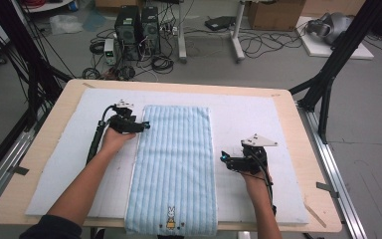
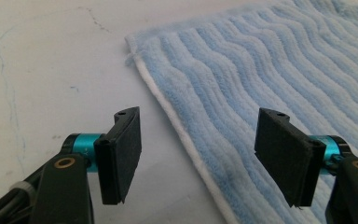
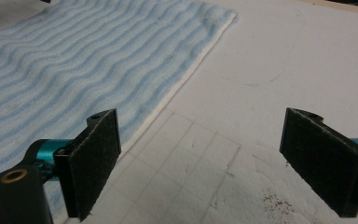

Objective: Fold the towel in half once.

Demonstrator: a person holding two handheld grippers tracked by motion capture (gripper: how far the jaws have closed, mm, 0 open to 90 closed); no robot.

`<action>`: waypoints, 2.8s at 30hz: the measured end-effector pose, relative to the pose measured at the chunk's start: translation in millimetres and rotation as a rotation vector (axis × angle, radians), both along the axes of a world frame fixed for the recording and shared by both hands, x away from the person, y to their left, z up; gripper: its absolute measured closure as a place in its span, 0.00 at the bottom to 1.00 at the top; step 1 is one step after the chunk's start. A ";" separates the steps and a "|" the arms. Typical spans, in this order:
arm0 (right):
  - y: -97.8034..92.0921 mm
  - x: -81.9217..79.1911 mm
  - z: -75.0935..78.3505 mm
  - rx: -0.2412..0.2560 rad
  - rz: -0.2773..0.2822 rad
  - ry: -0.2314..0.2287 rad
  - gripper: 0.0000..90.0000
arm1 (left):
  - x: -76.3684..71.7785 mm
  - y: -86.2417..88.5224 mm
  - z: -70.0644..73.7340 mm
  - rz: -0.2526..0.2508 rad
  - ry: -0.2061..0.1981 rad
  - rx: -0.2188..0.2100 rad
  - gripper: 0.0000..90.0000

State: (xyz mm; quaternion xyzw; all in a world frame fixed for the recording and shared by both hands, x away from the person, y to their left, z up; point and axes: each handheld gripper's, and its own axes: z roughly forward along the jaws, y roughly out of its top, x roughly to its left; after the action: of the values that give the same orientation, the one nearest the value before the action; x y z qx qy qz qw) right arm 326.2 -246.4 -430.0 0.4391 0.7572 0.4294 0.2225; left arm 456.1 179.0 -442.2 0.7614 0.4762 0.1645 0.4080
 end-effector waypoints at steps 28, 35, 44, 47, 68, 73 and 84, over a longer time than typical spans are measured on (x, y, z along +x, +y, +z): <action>25.5 44.7 0.6 -0.026 0.056 0.101 0.13 | 3.9 -5.7 -9.3 -0.036 0.002 -0.022 0.96; 49.0 94.4 2.1 -0.083 0.052 0.171 0.13 | 3.0 -6.6 -9.6 -0.034 -0.006 -0.018 0.96; 66.7 133.0 5.9 -0.120 0.040 0.189 0.27 | 2.7 -6.6 -9.8 -0.035 -0.009 -0.018 0.96; 65.8 137.5 0.8 -0.105 0.015 0.185 0.33 | 2.7 -6.5 -10.0 -0.034 -0.009 -0.022 0.95; 97.0 144.1 -1.8 -0.204 0.062 0.219 0.95 | 3.6 -3.9 -9.3 -0.029 -0.005 -0.028 0.96; 89.6 145.3 3.4 -0.150 0.065 0.173 0.95 | 4.9 4.5 -2.9 -0.001 -0.039 -0.079 0.96; 83.4 127.0 18.2 -0.082 0.110 0.135 0.95 | -11.9 12.6 16.7 -0.066 -0.062 -0.129 0.96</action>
State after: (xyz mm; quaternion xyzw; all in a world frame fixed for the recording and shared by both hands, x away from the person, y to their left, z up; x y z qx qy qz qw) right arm 453.2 -163.0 -411.8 0.4153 0.8104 0.3791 0.1647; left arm 444.2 191.6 -425.5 0.7432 0.4478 0.1432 0.4760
